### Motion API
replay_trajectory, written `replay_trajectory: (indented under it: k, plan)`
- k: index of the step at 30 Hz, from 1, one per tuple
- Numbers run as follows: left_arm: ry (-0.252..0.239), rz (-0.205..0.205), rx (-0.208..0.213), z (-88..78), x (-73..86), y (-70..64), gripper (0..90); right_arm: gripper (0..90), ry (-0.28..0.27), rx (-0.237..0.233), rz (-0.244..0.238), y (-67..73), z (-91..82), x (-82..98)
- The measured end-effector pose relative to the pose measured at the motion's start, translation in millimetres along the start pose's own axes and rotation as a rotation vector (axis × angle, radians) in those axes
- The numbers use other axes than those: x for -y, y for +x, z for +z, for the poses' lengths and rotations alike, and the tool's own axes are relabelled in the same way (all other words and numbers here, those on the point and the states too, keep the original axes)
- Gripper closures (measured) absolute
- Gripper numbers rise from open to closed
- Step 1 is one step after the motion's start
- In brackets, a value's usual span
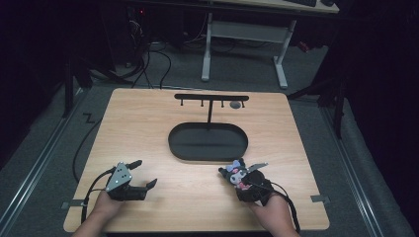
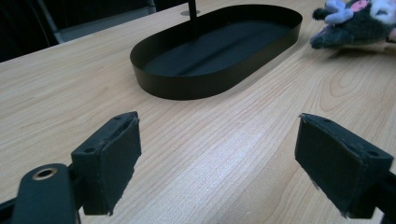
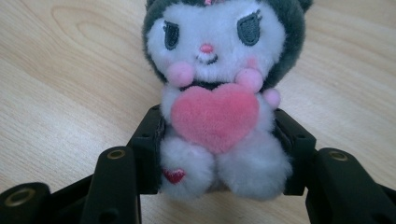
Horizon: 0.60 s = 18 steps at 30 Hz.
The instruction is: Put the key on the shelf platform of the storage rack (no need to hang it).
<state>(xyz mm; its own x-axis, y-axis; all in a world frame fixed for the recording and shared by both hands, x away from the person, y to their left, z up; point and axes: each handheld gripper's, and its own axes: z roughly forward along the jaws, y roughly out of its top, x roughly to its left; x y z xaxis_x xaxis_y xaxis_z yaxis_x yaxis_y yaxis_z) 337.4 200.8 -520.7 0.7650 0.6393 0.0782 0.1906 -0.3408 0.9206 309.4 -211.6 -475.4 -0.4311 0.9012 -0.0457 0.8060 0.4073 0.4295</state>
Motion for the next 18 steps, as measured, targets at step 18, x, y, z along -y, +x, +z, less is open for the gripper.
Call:
replay_trajectory:
  k: [18]
  plan:
    - [0.003, 0.001, 0.001, 0.2, -0.1, -0.2, 15.4, 47.1, -0.069, 0.005, 0.03, -9.9, -20.0, -14.4]
